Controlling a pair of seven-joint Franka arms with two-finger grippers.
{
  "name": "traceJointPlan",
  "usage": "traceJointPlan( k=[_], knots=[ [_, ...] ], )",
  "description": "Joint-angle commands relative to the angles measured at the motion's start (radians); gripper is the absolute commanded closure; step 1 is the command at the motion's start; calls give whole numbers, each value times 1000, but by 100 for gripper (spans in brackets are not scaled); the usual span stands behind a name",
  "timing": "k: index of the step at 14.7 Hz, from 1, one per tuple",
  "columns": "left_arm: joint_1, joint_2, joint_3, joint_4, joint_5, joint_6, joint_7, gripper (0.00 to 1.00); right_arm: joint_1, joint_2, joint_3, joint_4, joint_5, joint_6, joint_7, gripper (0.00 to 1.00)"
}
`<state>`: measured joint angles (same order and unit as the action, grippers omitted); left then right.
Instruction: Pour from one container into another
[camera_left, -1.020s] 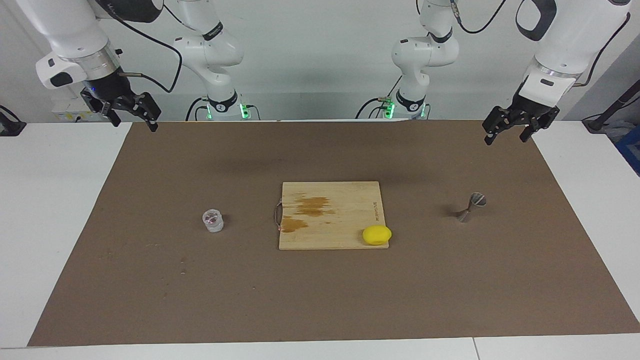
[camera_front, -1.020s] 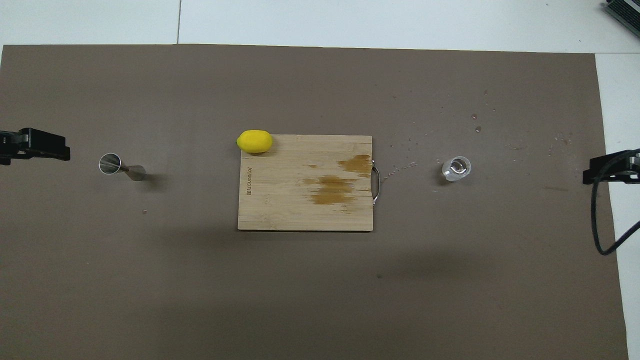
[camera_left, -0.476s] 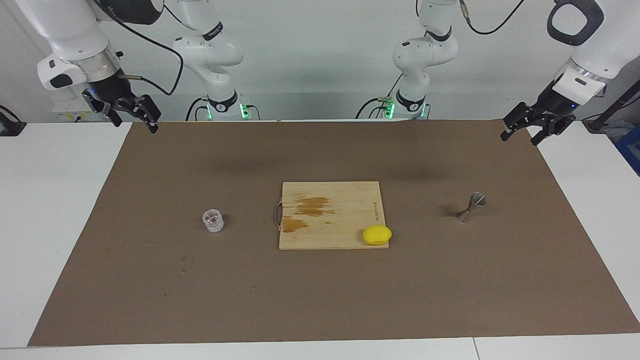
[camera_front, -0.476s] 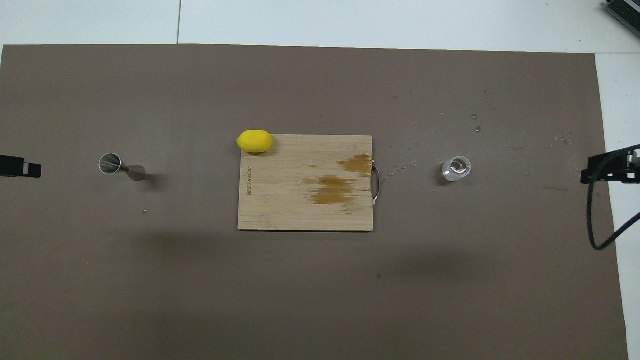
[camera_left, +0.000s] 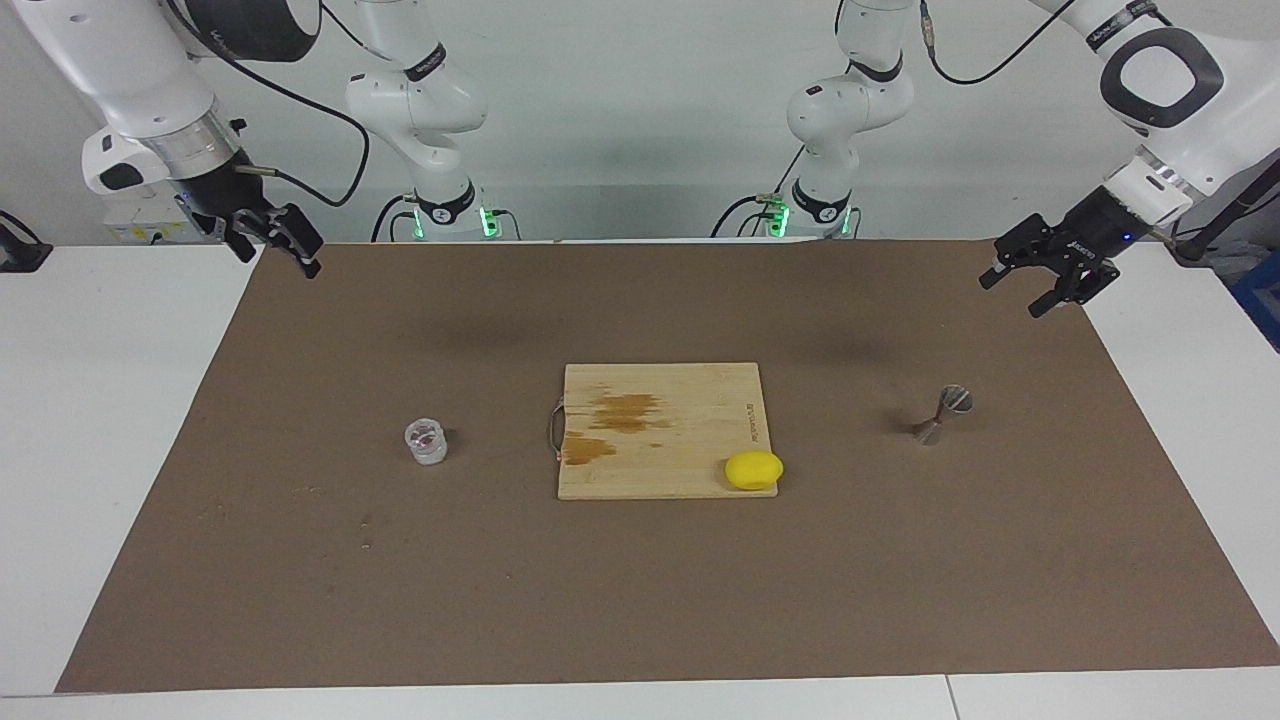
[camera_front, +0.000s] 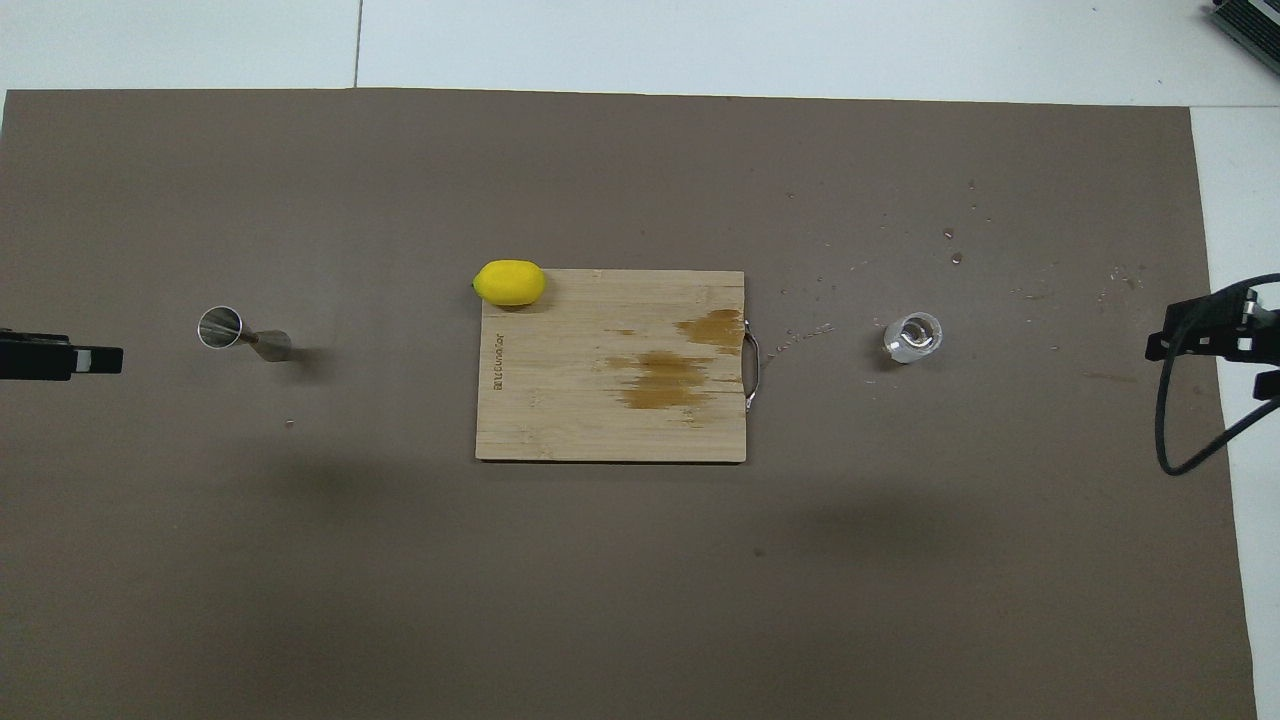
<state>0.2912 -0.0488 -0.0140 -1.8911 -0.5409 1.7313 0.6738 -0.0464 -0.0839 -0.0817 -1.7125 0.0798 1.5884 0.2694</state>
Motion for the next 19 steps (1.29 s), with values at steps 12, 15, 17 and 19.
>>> traceJointPlan(
  k=[12,15,17,19],
  knots=[
    [154,173,-7,-42,-514,-96,839,0,-221,50,5,-179,595,79,395,0],
    [167,234,-7,-43,-588,-171,903,0,-248,127,3,-171,656,76,401,0],
    [171,271,-7,-46,-613,-225,981,0,-257,168,2,-165,661,90,395,0],
    [180,299,-9,-40,-610,-260,1041,0,-279,184,2,-168,672,85,389,0]
  ],
)
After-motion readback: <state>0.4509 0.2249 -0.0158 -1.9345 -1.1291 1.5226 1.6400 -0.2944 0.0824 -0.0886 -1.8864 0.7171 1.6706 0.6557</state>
